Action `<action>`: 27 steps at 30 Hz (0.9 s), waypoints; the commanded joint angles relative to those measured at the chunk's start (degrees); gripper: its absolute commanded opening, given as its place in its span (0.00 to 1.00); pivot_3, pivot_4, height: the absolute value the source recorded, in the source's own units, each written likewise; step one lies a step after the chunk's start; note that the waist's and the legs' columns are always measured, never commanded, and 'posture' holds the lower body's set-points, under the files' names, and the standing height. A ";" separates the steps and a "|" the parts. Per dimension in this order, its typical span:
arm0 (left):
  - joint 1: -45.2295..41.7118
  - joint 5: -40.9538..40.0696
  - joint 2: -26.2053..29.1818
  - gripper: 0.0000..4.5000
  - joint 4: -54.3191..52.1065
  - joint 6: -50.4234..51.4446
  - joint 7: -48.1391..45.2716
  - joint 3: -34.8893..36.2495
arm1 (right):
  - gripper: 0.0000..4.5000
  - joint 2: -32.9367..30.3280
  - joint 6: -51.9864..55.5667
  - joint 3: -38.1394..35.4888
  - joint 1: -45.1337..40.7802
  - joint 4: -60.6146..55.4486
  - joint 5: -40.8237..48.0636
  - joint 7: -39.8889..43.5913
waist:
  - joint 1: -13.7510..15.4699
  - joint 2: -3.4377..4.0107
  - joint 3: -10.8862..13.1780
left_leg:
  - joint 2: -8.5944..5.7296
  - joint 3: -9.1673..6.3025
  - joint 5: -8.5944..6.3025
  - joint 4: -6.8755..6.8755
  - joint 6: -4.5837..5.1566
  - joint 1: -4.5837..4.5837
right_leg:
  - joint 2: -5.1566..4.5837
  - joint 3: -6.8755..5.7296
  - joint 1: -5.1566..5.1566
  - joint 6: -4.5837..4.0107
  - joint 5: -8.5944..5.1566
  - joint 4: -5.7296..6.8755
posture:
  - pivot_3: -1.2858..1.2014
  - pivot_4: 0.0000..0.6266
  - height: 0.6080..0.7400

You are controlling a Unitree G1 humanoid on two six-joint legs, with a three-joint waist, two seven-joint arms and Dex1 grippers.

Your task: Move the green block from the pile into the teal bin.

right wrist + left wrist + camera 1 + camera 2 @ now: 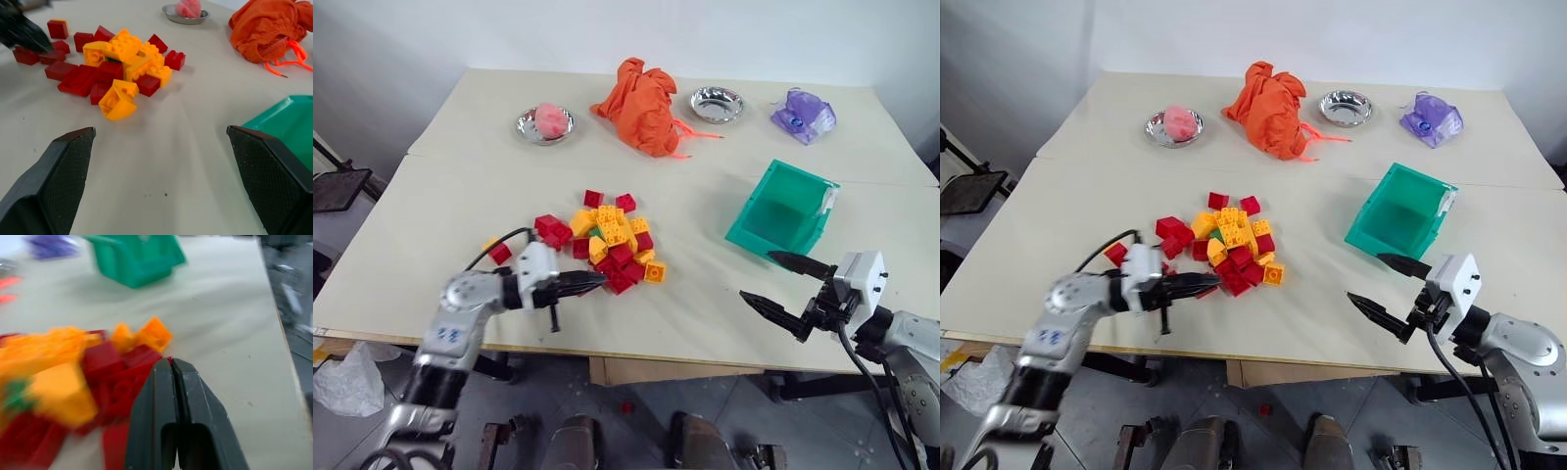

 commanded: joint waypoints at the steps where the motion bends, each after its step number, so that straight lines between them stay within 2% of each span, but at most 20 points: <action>1: -8.79 5.45 -4.10 0.00 11.59 -0.29 3.99 -2.59 | 1.00 0.99 0.64 -1.33 -0.17 -3.27 1.26 -1.51 | -0.13 -0.05 0.02 | 0.00 0.00 0.00 0.05 0.01 -0.05 | 0.00 -0.01 -0.01 0.02 0.01 -0.01 | 0.52 0.24 1.00; 4: -14.93 5.60 -6.93 0.00 19.87 -0.76 5.38 -1.21 | 1.00 1.72 1.32 -1.49 -0.06 -4.76 1.49 -2.78 | -0.67 -0.12 0.06 | 0.00 -0.01 -0.02 0.04 0.03 -0.06 | 0.01 -0.02 -0.03 0.04 0.02 -0.02 | 0.52 0.24 1.00; 8: -22.80 5.61 -8.63 0.00 31.66 -0.46 18.08 5.22 | 1.00 3.19 1.67 -0.83 0.72 -6.50 1.04 -4.44 | -0.62 -0.21 0.12 | 0.01 0.00 -0.02 0.00 0.03 -0.05 | 0.00 -0.01 -0.05 0.04 0.02 -0.01 | 0.52 0.24 1.00; 11: -25.22 6.14 -8.17 0.00 36.79 -2.35 23.87 8.23 | 1.00 4.11 1.73 -0.30 1.38 -7.08 0.61 -4.98 | -0.46 -0.27 0.15 | 0.01 -0.04 -0.02 0.07 0.04 -0.07 | -0.01 -0.02 -0.04 0.05 0.02 0.01 | 0.52 0.24 1.00; 15: -25.37 8.81 -5.74 0.00 39.12 -3.97 24.24 8.20 | 1.00 4.82 1.95 0.16 1.32 -7.31 0.64 -5.40 | -0.48 -0.27 0.15 | -0.01 -0.03 -0.04 0.06 0.06 -0.06 | -0.01 -0.01 -0.02 0.08 0.04 0.00 | 0.52 0.24 1.00; 18: -23.77 10.81 -3.95 0.00 37.98 -6.11 19.23 5.89 | 1.00 4.84 1.88 0.29 1.43 -7.44 0.76 -5.42 | -0.49 -0.28 0.16 | -0.01 -0.02 -0.03 0.06 0.06 -0.07 | 0.00 -0.01 -0.02 0.08 0.04 -0.01 | 0.52 0.24 1.00; 23: -17.50 6.89 -2.26 0.00 25.51 -7.67 0.44 2.63 | 1.00 4.86 2.20 1.38 0.98 -7.08 0.95 -4.90 | -0.40 -0.27 0.15 | 0.00 -0.01 -0.04 0.09 0.06 -0.06 | -0.01 -0.01 -0.02 0.08 0.04 0.01 | 0.52 0.24 1.00; 27: -12.49 4.96 -0.83 0.00 17.10 -5.11 -4.94 2.05 | 1.00 4.57 2.67 1.93 0.52 -6.84 1.29 -4.19 | -0.56 -0.26 0.15 | 0.01 -0.02 -0.04 0.13 0.06 -0.07 | 0.00 -0.01 -0.02 0.07 0.04 0.02 | 0.52 0.24 1.00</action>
